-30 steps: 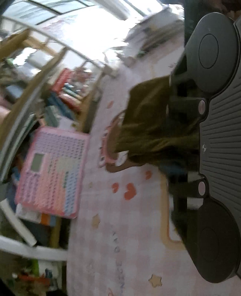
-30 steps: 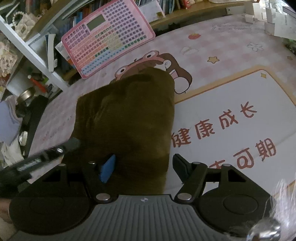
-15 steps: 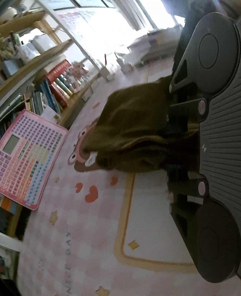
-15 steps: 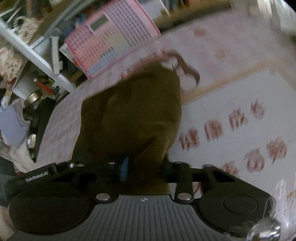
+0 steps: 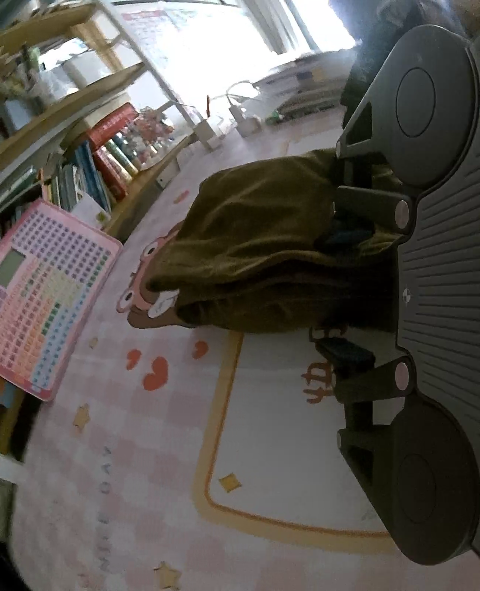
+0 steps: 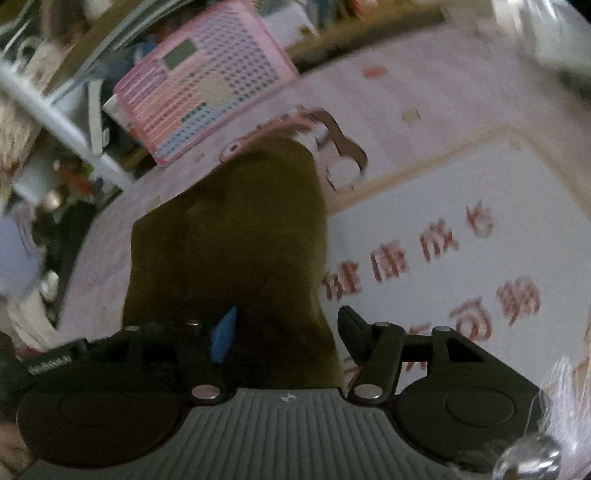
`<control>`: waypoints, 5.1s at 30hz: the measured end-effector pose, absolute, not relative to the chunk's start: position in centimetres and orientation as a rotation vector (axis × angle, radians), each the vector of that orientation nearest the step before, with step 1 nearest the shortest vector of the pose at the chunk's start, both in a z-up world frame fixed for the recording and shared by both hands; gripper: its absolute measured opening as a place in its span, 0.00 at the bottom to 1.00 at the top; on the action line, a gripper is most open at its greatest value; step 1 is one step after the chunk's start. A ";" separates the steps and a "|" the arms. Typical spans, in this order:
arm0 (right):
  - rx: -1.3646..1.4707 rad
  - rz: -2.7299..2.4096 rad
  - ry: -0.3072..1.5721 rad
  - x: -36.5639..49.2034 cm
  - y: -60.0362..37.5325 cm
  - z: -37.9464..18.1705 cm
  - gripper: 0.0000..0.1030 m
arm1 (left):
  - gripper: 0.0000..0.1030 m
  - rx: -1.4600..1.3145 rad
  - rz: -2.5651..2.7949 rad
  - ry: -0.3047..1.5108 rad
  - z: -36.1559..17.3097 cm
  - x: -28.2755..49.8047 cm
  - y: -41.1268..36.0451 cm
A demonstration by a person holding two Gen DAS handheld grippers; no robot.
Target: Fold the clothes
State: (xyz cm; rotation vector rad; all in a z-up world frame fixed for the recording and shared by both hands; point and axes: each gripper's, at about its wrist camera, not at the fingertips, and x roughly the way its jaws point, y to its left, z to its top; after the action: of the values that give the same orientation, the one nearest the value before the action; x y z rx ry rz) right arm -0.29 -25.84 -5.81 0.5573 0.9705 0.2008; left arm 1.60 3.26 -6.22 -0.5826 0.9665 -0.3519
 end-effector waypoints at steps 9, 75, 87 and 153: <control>0.613 0.254 0.991 0.3 -25.4 -6.8 0.42 | 0.33 -0.626 -0.365 0.987 -7.0 2.3 2.8; 0.357 0.414 0.792 -3.5 -35.8 -2.6 0.25 | 0.26 -0.362 -0.315 0.835 -0.6 -2.9 -11.9; 0.350 0.371 0.789 -4.0 -36.2 -2.5 0.25 | 0.26 -0.370 -0.355 0.846 -1.2 -2.3 -11.7; 0.212 0.334 0.712 21.8 -11.3 -4.9 0.69 | 0.46 -0.481 -0.235 0.770 -6.3 20.7 14.8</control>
State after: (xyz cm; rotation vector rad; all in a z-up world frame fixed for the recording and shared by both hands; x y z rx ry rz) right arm 21.85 -11.35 -4.85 0.2116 0.7121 0.3344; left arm 20.73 14.82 -6.34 -0.4809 0.7704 -0.2352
